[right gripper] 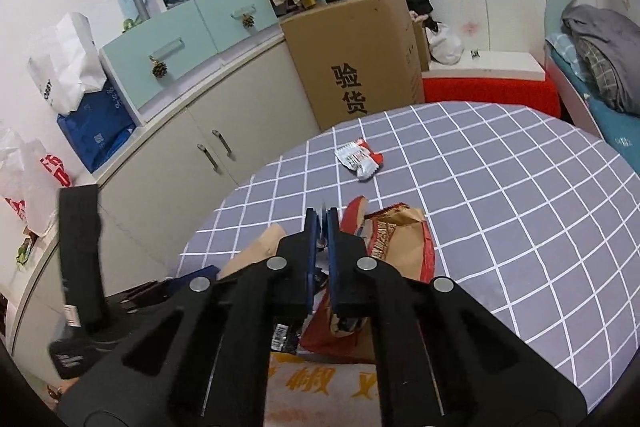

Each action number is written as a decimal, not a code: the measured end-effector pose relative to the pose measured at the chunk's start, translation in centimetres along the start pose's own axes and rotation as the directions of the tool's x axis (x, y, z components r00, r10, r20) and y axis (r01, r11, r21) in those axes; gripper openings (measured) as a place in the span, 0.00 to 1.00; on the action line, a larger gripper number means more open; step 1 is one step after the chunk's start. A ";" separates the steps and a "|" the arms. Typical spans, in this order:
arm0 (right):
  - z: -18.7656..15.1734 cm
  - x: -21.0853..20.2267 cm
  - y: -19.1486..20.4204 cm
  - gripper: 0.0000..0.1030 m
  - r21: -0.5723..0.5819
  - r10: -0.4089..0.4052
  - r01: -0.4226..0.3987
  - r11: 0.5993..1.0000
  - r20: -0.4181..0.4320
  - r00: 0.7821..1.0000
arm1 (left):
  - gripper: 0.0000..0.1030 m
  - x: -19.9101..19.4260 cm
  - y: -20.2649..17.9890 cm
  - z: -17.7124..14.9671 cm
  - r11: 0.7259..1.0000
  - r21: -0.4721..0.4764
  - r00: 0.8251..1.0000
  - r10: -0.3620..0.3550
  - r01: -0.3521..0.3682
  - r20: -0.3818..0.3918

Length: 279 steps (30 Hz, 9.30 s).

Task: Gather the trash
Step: 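Carry the tan paper and small wrapper to the wastebasket with both grippers, then open both grippers to drop the items into the wastebasket, then move both open grippers back over the table, then grasp the white plastic bag with the right gripper while the left grasps the gold wrapper, then carry the white bag and gold wrapper to the wastebasket, then open the right gripper over the basket, then open the left gripper, then move both open grippers back over the table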

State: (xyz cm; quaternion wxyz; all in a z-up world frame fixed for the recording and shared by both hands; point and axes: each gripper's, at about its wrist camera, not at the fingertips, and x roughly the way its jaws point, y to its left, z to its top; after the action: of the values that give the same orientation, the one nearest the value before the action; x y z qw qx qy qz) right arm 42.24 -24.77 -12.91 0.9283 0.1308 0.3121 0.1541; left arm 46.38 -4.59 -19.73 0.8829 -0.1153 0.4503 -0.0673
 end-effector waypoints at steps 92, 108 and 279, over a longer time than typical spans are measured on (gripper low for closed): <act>-21.7 14.7 31.2 0.62 -0.273 0.151 -0.263 0.925 -0.371 0.916 | 0.59 -10.4 37.5 -15.3 0.794 -0.534 0.955 0.273 -0.291 -0.116; -16.1 1.9 32.4 0.64 -0.224 0.326 -0.368 0.903 -0.205 0.923 | 0.67 -26.2 29.7 -15.2 0.816 -0.522 0.904 0.388 -0.247 0.179; -20.9 8.6 30.4 0.68 -0.123 0.187 -0.220 0.968 -0.234 0.954 | 0.62 -17.9 33.5 -14.7 0.814 -0.459 0.904 0.424 -0.357 0.049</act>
State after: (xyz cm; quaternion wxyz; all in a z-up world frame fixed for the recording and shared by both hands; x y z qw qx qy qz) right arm 29.57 9.39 -23.38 0.8742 0.0753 0.3858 0.2852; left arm 24.50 29.59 -22.95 0.8597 -0.2209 0.4003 0.2278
